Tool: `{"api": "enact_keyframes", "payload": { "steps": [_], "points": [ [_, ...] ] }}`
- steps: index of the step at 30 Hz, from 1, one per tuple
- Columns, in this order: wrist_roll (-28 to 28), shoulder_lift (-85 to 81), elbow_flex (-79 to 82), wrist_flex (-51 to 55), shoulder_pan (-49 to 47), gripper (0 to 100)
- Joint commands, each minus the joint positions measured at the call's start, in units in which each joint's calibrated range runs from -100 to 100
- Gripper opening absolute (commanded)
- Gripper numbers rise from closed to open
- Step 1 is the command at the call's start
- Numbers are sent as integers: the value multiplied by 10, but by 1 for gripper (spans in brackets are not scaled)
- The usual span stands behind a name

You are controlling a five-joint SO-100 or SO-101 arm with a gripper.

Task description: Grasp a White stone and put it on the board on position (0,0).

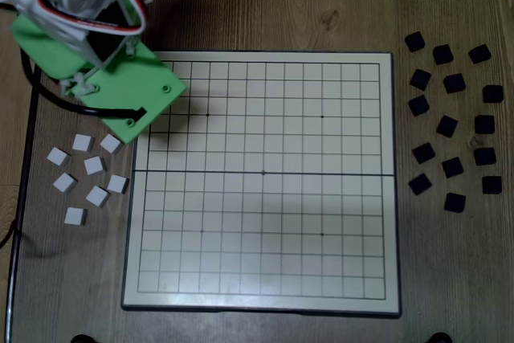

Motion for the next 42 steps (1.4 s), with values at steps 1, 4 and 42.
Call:
{"api": "enact_keyframes", "payload": {
  "steps": [1,4,42],
  "points": [
    [20,-6,-59,-12,-3,12],
    [26,1,-60,-18,-4,12],
    [23,102,-198,-69,1,10]
  ]
}}
